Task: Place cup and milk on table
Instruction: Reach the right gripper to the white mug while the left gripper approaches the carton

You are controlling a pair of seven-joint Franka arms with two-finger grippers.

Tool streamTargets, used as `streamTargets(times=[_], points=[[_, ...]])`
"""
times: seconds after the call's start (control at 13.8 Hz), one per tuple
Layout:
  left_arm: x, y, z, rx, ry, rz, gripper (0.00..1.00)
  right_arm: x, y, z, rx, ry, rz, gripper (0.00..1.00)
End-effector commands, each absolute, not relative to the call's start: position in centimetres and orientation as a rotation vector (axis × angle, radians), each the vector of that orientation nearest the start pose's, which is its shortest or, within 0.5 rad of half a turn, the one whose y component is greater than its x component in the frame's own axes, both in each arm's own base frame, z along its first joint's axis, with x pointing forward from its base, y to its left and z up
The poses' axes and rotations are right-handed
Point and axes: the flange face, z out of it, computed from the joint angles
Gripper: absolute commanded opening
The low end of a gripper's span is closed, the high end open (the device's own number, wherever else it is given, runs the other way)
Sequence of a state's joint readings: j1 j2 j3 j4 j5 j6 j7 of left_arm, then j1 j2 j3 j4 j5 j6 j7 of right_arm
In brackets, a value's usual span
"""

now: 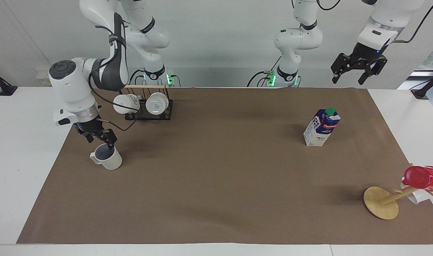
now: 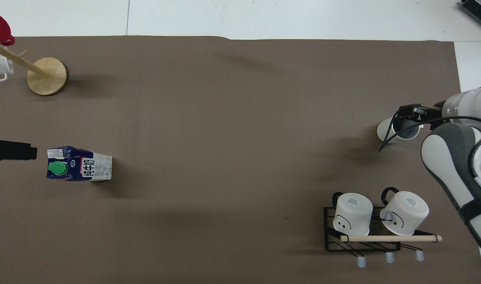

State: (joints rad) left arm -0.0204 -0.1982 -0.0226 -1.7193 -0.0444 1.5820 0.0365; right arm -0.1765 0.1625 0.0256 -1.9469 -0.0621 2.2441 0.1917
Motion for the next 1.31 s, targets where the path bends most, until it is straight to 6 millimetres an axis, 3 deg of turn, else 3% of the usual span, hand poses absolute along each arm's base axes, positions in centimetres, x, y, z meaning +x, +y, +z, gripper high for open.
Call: streamTargets(times=[0.0,0.51,0.58,0.73,0.8,1.02,1.16,1.23], points=[[49.0,-2.5,66.6,-3.179,0.11,-0.09,1.0,59.9,-10.7,40.0,-3.148,0.445,-0.229,1.0],[49.0,-2.6,66.6,-3.179,0.11,-0.087,1.0,60.4,-6.4,39.8,-3.139,0.372,-0.227,1.0],[48.7,-3.7,66.5,-3.176,0.149,-0.062,1.0,60.5,-6.3,39.8,-3.139,0.367,-0.23,1.0],[48.5,-4.8,66.4,-3.176,0.181,-0.042,1.0,60.8,-6.4,37.7,-3.144,0.362,-0.182,1.0],[48.6,-4.5,66.4,-3.177,0.167,-0.042,1.0,61.2,-6.4,36.9,-3.14,0.36,-0.205,1.0],[47.9,-4.9,66.6,-3.177,0.172,-0.022,1.0,61.4,-6.4,34.3,-3.143,0.337,-0.171,0.85],[47.2,-4.5,66.3,-3.178,0.167,-0.003,1.0,61.4,-6.3,34.1,-3.143,0.337,-0.166,0.62],[46.5,-4.3,65.5,-3.176,0.18,0.004,1.0,61.4,-6.2,34.1,-3.143,0.337,-0.166,0.45]])
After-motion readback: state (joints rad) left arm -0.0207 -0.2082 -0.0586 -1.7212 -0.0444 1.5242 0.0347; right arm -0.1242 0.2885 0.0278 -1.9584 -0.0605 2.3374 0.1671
